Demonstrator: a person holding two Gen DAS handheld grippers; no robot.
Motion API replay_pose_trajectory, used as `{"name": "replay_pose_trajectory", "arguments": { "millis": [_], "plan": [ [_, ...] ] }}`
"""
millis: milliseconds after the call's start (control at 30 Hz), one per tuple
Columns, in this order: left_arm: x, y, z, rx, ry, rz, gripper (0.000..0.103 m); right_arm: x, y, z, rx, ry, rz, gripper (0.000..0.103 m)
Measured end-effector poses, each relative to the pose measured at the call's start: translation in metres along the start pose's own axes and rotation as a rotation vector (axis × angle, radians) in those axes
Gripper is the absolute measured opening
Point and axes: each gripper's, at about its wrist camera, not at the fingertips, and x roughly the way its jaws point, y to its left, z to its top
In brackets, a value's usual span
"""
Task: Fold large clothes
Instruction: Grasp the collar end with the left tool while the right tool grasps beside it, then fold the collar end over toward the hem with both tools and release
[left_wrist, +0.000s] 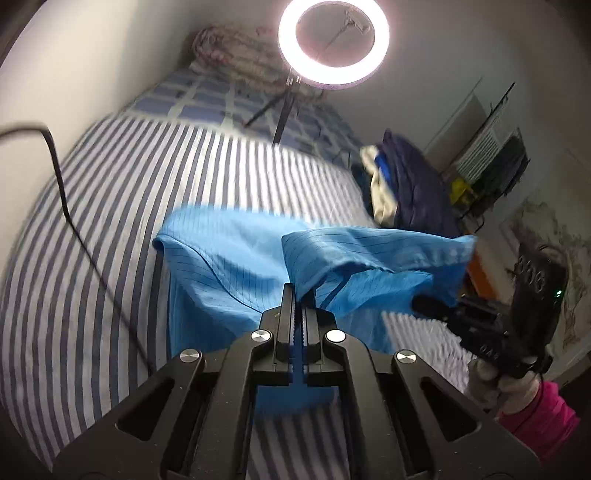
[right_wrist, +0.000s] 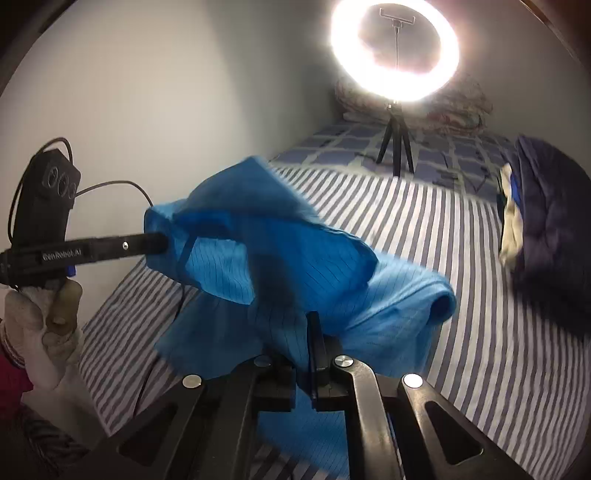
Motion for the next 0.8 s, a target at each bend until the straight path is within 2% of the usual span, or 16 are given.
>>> {"name": "replay_pose_trajectory", "arguments": {
  "millis": [100,300,367,400,433,467,633,800],
  "plan": [
    [0.006,0.001,-0.030,0.016,0.034,0.047,0.000,0.002,0.003,-0.027,0.002,0.027,-0.006,0.002],
    [0.018,0.001,-0.073,0.016,0.095,0.087,0.000,0.009,0.015,-0.074,-0.047,0.116,-0.073,0.002],
    [0.016,-0.003,-0.082,0.008,0.121,0.094,0.000,0.003,0.016,-0.080,-0.051,0.134,-0.079,0.007],
    [0.013,-0.006,-0.084,0.009,0.128,0.093,0.000,-0.003,0.015,-0.081,-0.044,0.134,-0.078,0.016],
    [0.006,-0.009,-0.085,0.015,0.132,0.092,0.000,-0.011,0.014,-0.081,-0.041,0.121,-0.076,0.027],
    [-0.003,-0.013,-0.084,0.027,0.125,0.086,0.000,-0.023,0.015,-0.082,-0.041,0.101,-0.075,0.031],
    [-0.067,-0.037,-0.081,0.078,0.039,0.054,0.000,-0.091,0.018,-0.080,-0.011,0.000,-0.052,0.035],
    [-0.152,-0.067,-0.075,0.108,-0.057,0.008,0.000,-0.185,0.032,-0.075,-0.020,-0.122,-0.038,0.041]
  ]
}}
